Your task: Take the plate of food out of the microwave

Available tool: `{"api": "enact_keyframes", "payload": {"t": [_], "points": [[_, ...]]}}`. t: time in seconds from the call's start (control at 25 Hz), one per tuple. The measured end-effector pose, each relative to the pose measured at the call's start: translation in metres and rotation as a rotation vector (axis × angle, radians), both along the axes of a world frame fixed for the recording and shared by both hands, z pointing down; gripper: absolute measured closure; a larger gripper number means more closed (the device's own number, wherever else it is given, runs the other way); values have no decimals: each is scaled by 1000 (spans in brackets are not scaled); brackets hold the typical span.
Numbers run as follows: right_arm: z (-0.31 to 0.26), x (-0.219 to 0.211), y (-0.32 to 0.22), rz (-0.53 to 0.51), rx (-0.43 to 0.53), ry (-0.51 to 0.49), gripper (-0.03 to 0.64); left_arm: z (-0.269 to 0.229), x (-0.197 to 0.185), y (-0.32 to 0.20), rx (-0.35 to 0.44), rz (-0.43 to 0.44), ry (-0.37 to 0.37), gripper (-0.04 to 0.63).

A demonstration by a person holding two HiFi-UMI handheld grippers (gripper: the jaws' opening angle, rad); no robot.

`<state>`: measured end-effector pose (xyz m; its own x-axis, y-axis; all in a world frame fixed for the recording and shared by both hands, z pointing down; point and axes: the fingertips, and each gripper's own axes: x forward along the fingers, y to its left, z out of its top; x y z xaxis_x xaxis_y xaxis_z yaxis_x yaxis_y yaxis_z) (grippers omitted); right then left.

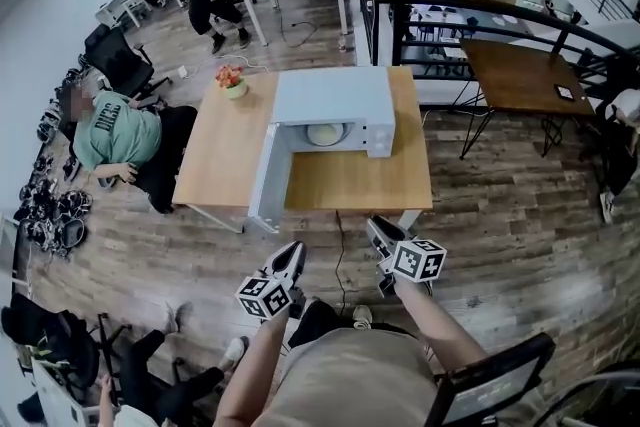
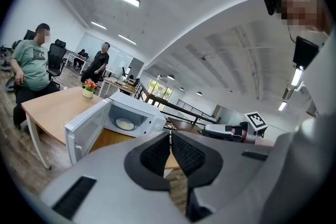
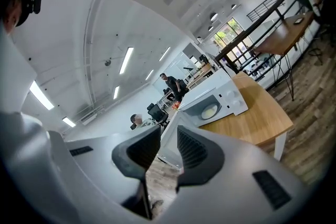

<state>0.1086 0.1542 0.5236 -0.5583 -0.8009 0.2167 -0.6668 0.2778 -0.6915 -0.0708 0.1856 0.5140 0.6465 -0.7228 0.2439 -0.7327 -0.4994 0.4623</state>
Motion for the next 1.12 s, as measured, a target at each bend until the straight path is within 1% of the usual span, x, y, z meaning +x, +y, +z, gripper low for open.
{"api": "enact_keyframes", "payload": {"t": [0.24, 0.44, 0.72, 0.8, 1.12], "points": [[4, -15, -15, -6, -19, -10, 534, 4, -14, -8, -18, -14, 6, 589], [7, -33, -29, 2, -30, -15, 532, 14, -29, -24, -45, -1, 15, 589], [15, -48, -65, 58, -58, -29, 532, 24, -42, -65, -72, 66, 21, 589], [18, -55, -77, 69, -68, -40, 505, 26, -47, -78, -83, 87, 29, 589], [32, -73, -129, 146, -114, -48, 503, 35, -63, -132, -115, 167, 62, 589]]}}
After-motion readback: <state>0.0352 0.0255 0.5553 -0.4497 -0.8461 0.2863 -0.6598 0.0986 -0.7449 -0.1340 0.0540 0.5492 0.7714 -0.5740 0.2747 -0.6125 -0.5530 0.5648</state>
